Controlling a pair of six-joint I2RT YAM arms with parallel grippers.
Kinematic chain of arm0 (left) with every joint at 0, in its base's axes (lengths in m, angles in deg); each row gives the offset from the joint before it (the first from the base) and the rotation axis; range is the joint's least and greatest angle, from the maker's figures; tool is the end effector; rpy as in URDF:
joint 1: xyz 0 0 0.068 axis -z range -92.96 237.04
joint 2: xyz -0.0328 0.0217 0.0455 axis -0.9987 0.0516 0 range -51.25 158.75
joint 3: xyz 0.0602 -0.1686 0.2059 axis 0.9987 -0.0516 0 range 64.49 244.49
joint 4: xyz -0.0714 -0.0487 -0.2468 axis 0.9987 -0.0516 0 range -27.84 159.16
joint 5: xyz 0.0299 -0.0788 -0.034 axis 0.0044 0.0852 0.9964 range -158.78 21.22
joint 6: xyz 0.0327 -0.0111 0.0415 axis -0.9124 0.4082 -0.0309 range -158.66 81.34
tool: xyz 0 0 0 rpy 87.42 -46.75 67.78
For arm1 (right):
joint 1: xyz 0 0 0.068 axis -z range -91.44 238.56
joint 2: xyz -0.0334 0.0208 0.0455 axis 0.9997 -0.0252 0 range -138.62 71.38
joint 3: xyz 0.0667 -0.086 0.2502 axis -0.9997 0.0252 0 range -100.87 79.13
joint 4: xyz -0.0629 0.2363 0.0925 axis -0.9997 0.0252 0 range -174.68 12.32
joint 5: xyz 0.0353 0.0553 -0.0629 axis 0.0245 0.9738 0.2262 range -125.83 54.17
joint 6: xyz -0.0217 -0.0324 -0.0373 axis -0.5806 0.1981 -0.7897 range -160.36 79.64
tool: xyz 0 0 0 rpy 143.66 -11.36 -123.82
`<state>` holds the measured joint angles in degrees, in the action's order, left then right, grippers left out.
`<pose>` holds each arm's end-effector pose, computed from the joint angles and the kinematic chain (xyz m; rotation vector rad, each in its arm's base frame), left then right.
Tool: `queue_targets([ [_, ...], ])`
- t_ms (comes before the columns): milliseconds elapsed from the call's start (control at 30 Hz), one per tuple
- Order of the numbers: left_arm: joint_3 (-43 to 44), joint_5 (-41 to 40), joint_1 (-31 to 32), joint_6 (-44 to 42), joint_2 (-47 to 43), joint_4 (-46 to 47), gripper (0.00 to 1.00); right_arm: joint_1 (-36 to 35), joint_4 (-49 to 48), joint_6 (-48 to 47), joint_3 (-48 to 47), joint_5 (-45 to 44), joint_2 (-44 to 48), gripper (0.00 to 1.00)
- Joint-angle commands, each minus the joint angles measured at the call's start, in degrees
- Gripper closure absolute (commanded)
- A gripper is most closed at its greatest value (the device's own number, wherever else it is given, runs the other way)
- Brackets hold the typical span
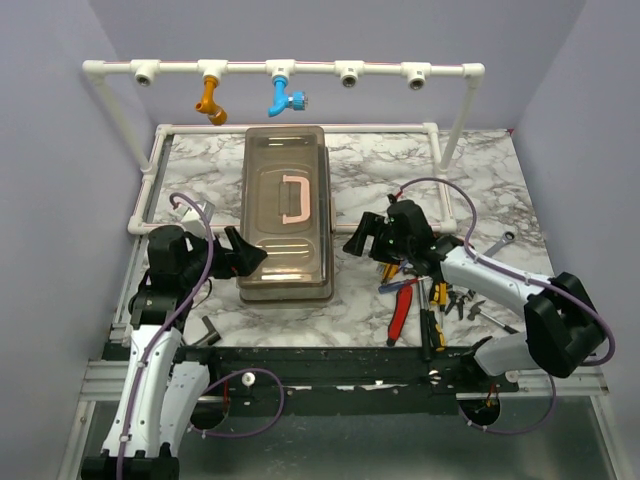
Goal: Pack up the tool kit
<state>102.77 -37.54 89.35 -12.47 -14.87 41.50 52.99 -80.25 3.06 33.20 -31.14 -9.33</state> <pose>0.1435 -0.0244 0.2928 -0.0711 2.0553 -0.8620 0.2404 0.1755 0.2144 0.1172 2.3850 0.7963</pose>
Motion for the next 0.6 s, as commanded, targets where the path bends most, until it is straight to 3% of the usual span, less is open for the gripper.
queue_targets([
  [0,4.76,-2.05,0.52,-4.32,0.31,-6.45,0.1,-0.35,2.79,-2.55,-1.68,-4.3,4.03,0.07],
  [67,6.33,-3.12,0.51,-4.81,0.17,-7.04,0.06,-0.28,2.17,-3.14,-1.14,-4.42,5.07,0.01],
  [133,7.38,-4.24,0.51,-4.93,0.1,-7.32,0.02,-0.29,0.7,-3.58,-0.33,-4.41,5.71,0.0],
  [433,10.31,-16.02,0.49,-1.86,-1.73,-8.16,0.02,1.58,-11.36,-0.75,8.32,-0.52,12.47,0.0],
  [567,10.26,-15.25,0.39,-3.08,-2.01,-6.52,0.02,2.12,-14.85,-1.07,11.73,-0.48,15.83,0.0],
])
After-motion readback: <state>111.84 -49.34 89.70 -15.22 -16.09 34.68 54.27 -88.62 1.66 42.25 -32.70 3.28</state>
